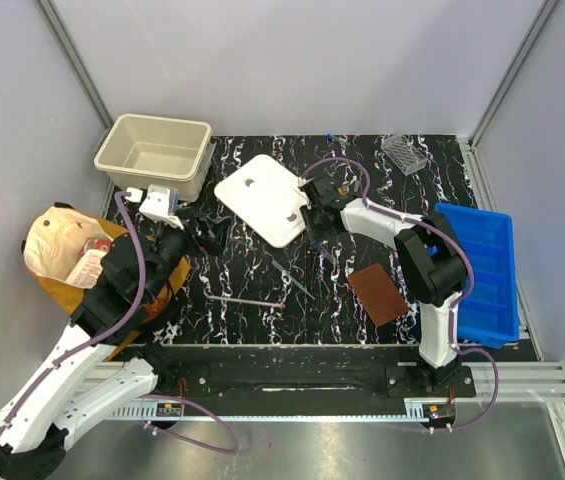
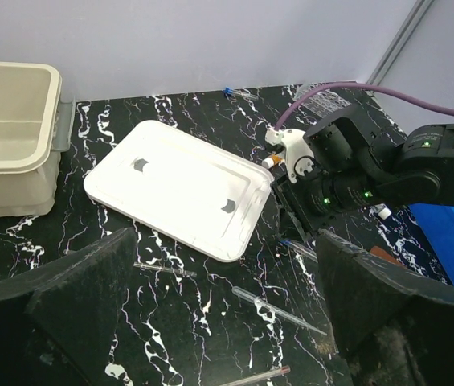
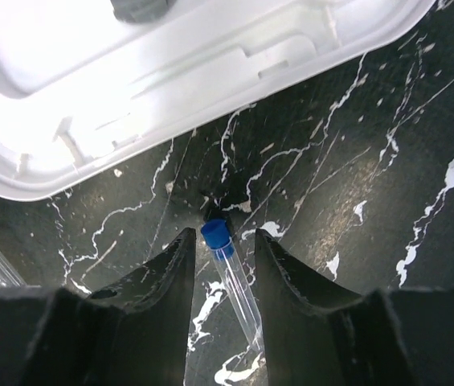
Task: Organize the chemistry lab equipment
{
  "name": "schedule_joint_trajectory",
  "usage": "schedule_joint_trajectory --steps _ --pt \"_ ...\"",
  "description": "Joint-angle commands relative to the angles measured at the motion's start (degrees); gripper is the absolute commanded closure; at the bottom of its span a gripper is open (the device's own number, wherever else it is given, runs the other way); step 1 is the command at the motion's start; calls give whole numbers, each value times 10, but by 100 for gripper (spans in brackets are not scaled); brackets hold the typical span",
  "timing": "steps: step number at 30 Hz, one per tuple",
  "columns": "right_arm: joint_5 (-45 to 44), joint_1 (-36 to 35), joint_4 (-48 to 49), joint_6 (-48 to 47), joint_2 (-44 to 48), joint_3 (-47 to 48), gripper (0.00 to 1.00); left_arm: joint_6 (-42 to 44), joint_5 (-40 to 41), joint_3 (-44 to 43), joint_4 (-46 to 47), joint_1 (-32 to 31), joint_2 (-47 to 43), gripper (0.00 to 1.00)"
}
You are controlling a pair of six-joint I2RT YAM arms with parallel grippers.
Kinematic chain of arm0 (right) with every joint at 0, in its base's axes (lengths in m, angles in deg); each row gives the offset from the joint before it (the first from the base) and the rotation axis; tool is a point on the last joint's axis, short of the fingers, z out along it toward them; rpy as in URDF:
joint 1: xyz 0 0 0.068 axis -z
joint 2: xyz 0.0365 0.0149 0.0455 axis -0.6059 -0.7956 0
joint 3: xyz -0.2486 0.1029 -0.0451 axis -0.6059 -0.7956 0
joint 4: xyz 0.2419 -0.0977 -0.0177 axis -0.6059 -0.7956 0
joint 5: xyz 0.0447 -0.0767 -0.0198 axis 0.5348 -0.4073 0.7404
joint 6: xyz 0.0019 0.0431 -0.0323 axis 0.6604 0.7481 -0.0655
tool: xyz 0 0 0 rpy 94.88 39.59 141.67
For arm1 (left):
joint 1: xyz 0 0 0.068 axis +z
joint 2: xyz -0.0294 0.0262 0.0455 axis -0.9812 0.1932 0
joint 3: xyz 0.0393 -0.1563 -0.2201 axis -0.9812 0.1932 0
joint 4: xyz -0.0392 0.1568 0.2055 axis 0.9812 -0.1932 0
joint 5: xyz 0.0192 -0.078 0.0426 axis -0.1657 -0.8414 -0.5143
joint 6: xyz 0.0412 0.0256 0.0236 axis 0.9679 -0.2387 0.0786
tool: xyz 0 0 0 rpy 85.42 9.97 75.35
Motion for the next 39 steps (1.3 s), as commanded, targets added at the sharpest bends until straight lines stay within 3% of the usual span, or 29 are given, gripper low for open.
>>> schedule_joint_trajectory --steps 1,17,23,31,39 --pt "22 2 -23 -9 -5 28 59 -5 12 -6 22 -2 3 3" --pt "-12 1 -33 7 -29 23 67 -6 3 -2 28 -1 10 1" --pt "-53 1 -37 24 -6 22 81 -4 -1 -3 28 -2 21 3" --pt "-1 1 12 114 162 -22 81 -43 -14 -56 -40 -2 129 9" --pt "85 2 186 291 414 -193 81 -54 -232 -155 -58 -2 235 12"
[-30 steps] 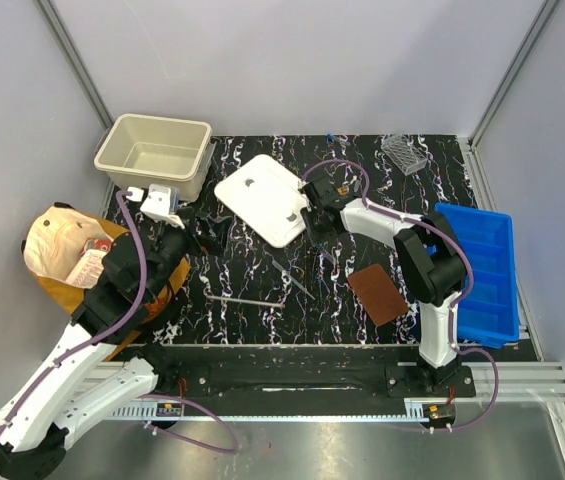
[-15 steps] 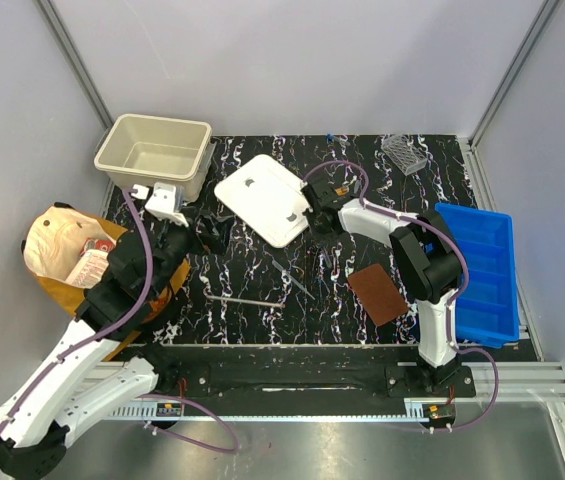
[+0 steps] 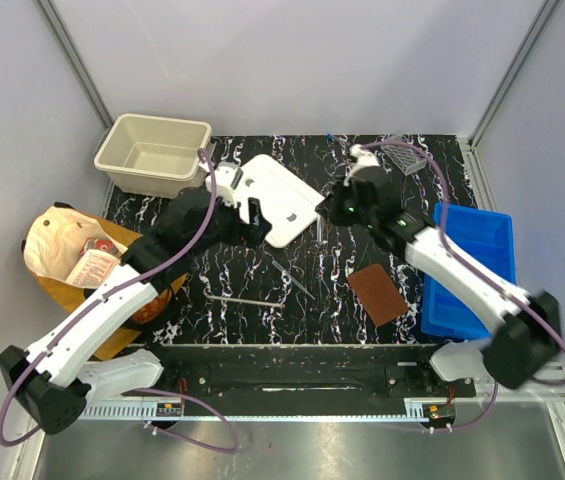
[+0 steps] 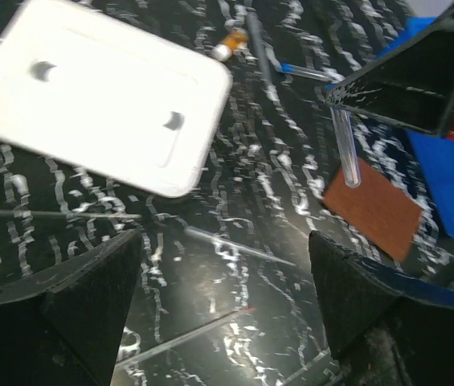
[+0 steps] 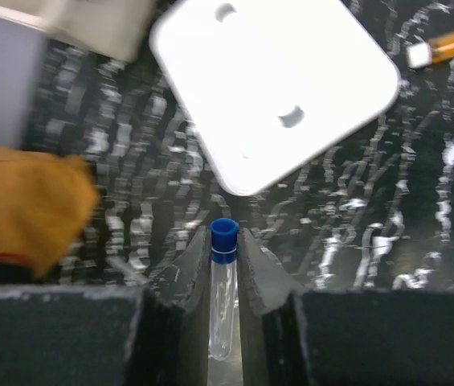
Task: Organize the chemistry lab equipment
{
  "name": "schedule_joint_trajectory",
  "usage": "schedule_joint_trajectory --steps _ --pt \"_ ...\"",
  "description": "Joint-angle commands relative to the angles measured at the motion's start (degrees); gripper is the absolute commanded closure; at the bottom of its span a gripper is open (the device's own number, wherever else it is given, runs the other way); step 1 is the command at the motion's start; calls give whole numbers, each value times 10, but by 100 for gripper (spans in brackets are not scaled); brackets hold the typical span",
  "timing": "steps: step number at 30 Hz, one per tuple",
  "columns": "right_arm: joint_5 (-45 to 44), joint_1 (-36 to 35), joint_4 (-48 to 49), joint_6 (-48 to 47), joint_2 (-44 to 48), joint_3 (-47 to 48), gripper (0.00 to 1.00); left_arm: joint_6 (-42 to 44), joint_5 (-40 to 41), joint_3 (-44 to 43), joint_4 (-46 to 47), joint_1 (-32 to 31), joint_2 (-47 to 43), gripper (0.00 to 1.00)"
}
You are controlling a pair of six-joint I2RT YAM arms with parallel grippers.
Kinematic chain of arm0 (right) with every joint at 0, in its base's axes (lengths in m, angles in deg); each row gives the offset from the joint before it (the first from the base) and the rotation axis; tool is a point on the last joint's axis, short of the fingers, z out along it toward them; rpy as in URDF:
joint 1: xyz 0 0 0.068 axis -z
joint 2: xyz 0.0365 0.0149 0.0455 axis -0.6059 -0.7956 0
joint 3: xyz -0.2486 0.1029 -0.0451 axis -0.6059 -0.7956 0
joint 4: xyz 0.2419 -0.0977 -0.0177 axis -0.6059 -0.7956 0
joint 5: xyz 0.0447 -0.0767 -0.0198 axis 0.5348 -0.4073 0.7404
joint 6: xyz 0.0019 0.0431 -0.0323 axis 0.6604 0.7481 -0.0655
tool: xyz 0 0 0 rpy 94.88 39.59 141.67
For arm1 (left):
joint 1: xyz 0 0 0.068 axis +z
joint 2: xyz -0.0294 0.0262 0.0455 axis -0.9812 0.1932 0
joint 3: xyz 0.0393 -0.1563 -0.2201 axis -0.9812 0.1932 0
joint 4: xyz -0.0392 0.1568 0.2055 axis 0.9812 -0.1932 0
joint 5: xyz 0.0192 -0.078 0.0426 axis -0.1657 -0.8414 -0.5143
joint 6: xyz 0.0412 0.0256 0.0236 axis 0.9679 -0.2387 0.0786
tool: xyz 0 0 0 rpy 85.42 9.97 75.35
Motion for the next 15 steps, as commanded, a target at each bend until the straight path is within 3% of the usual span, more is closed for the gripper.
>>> schedule_joint_trajectory --steps 1,6,11,15 --pt "74 1 158 144 130 -106 81 -18 -160 -83 13 -2 33 12" --pt "134 2 279 236 202 -188 82 -27 -263 -104 34 -2 86 17" --pt "159 1 313 275 215 -214 82 -31 -358 -55 95 -2 95 25" --pt "158 0 346 295 218 -223 82 -26 -387 -31 115 -2 103 27"
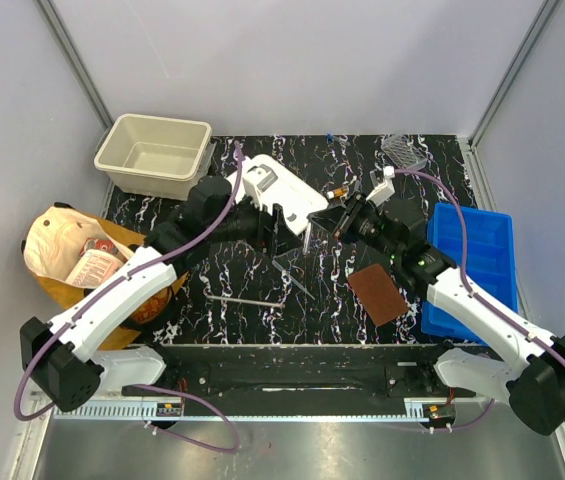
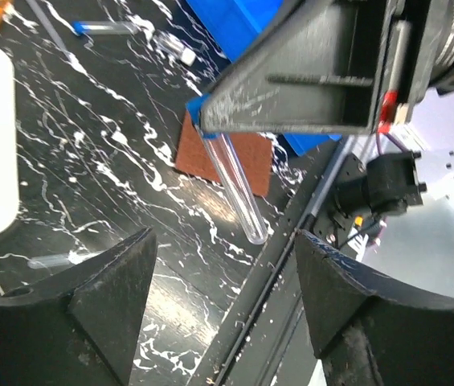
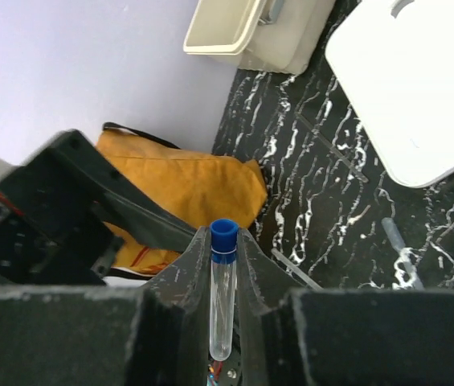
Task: Organize the chemistry lab equipment
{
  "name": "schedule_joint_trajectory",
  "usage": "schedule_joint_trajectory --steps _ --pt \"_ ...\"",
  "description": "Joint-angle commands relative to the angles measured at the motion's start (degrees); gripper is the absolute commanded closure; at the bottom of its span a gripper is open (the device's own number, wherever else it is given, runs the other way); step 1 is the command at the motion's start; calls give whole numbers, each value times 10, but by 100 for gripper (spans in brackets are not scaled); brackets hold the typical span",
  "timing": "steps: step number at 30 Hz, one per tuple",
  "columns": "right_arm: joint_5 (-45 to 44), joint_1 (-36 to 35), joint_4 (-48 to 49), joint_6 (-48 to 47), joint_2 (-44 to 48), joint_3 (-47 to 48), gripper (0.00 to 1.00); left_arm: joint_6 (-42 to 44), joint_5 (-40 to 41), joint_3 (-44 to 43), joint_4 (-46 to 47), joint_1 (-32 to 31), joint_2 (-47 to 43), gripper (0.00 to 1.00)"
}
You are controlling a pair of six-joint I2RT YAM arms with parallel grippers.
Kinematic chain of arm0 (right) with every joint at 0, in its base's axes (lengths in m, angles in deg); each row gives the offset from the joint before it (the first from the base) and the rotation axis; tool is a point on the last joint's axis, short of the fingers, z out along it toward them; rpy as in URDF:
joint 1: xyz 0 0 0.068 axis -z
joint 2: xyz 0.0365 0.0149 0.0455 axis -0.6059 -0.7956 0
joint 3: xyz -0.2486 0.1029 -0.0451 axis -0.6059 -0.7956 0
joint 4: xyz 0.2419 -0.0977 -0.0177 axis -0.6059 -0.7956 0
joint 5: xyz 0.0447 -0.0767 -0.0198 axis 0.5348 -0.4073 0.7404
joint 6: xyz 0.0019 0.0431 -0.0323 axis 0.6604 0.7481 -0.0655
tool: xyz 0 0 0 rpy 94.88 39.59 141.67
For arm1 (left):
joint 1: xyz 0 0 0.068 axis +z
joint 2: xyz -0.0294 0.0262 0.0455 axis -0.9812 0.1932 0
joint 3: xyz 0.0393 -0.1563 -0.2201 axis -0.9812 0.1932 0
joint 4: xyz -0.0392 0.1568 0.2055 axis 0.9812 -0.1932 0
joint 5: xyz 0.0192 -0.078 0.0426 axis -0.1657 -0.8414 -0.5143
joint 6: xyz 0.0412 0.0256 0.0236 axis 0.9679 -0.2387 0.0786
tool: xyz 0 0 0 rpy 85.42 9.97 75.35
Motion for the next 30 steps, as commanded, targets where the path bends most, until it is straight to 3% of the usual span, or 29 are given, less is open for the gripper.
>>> schedule_joint_trajectory --steps 1,6,12,19,26,30 --pt "24 -1 88 48 10 -1 82 -3 -86 20 64 -2 9 28" --pt "23 -18 136 79 -5 -13 83 -29 -100 24 81 0 33 43" --pt "6 -38 148 80 -13 -27 83 -40 -116 27 89 -1 52 46" --pt "-2 -41 128 67 23 -64 83 -14 -118 22 69 -1 47 68" --pt "20 -41 83 51 55 -73 77 18 -102 -2 23 -2 60 90" --pt "50 -40 60 15 63 -68 71 43 -61 -13 -5 -2 53 97"
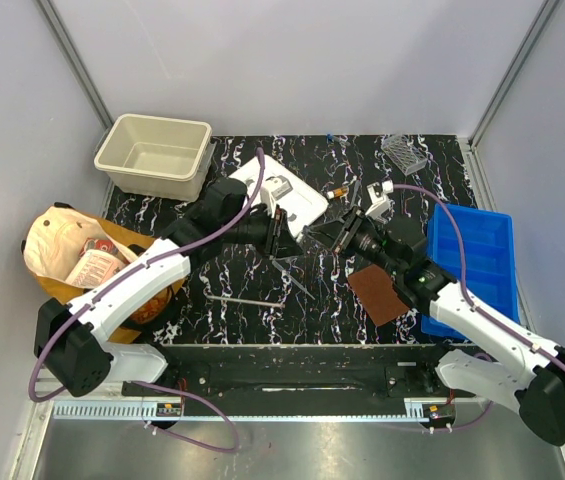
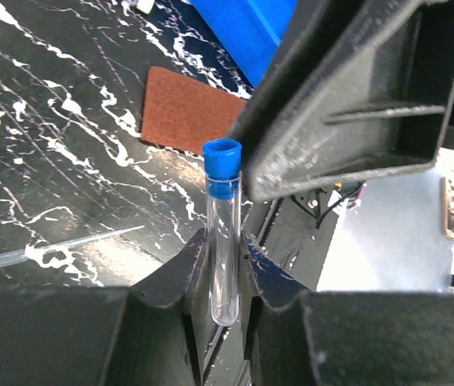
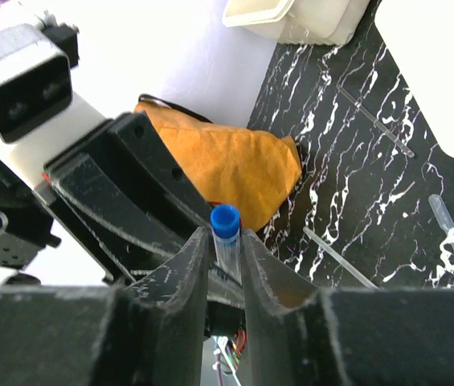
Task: Organize the chemistry lab equipment
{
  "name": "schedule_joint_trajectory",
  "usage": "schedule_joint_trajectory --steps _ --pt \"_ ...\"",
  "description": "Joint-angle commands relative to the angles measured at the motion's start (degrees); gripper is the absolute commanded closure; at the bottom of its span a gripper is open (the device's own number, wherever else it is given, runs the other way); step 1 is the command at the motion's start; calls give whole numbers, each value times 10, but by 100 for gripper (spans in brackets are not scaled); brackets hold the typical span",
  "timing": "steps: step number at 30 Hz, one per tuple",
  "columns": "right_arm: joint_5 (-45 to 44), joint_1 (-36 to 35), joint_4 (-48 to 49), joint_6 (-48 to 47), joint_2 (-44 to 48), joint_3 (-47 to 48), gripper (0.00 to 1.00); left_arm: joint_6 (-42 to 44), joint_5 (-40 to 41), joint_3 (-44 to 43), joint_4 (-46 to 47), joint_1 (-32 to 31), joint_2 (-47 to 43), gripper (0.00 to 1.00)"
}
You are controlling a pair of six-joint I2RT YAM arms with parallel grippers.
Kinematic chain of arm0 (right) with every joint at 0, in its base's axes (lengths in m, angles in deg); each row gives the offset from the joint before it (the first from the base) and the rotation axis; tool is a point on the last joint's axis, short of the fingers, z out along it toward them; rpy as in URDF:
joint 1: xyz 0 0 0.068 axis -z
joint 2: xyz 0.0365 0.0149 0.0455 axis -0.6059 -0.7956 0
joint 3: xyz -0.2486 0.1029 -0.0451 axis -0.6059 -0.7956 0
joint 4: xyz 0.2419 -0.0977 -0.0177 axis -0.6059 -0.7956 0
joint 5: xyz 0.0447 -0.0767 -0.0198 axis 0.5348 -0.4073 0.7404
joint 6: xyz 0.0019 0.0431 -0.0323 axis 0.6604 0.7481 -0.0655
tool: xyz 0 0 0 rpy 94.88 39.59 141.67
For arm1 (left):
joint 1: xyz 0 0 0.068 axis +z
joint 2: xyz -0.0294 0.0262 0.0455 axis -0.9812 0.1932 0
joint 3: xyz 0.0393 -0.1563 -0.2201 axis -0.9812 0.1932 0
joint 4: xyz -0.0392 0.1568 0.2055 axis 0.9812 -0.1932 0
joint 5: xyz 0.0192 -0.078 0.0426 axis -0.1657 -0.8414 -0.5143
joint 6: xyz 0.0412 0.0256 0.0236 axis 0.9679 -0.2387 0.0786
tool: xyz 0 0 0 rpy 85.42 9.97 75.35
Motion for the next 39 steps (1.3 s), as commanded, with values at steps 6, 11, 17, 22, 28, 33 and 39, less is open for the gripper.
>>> schedule_joint_trajectory --steps 6,11,17,22,28,33,39 --pt "75 -7 -185 -158 46 99 30 110 136 -41 -61 -41 -32 98" --pt "92 -5 -364 -238 43 214 26 156 188 -34 -75 -93 -58 98" --pt "105 -6 -460 -274 27 275 40 161 176 -25 -63 -100 -79 98" --pt "129 -6 -464 -262 20 275 43 163 172 -7 -38 -101 -101 96" --pt "150 -5 -445 -248 -13 283 46 163 156 -5 -34 -103 -100 95" --pt "162 -5 -427 -241 -38 300 47 163 145 -6 -34 -105 -99 95" --pt "141 -6 -427 -241 -64 318 50 165 141 -5 -32 -107 -101 95"
